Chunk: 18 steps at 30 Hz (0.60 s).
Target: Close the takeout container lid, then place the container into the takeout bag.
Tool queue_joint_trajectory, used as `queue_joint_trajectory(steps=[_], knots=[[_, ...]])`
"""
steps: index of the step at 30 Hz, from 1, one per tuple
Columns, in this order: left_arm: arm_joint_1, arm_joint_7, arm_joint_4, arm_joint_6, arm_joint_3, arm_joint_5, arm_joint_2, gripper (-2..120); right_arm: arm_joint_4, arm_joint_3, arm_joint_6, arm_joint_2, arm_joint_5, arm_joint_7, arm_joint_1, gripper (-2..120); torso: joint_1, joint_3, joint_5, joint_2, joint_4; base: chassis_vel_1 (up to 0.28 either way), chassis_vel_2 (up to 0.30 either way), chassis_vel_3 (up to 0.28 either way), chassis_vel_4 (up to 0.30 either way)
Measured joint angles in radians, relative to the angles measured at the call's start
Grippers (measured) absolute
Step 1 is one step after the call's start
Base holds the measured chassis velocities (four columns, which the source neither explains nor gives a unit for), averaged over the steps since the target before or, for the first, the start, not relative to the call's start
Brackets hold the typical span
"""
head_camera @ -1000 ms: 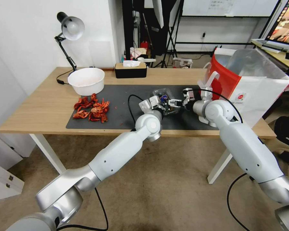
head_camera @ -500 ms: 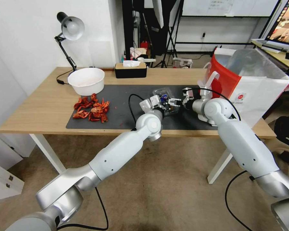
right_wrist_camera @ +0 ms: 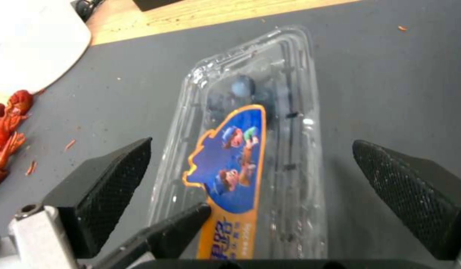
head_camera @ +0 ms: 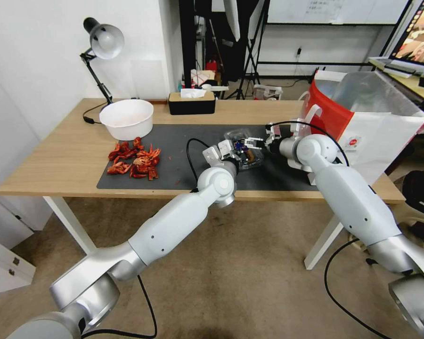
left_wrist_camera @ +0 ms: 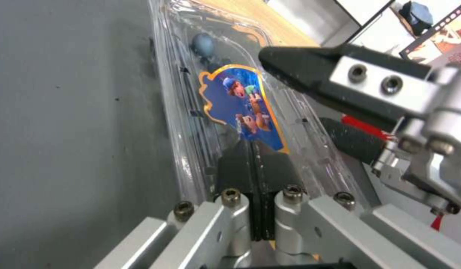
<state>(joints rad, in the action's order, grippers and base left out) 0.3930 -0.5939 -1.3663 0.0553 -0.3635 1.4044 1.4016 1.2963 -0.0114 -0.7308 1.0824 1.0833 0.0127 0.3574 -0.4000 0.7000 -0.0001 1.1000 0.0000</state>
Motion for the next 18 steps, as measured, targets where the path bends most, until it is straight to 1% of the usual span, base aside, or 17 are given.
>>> queue_joint_trajectory(steps=[18], knots=[[0.002,0.001,-0.007,-0.002,-0.001,0.001,-0.005,0,-0.074,0.026,0.000,0.029,0.004,-0.016,-0.048,100,0.000,0.000,0.0000,0.000,0.0000,0.000,0.000,0.000,0.000]])
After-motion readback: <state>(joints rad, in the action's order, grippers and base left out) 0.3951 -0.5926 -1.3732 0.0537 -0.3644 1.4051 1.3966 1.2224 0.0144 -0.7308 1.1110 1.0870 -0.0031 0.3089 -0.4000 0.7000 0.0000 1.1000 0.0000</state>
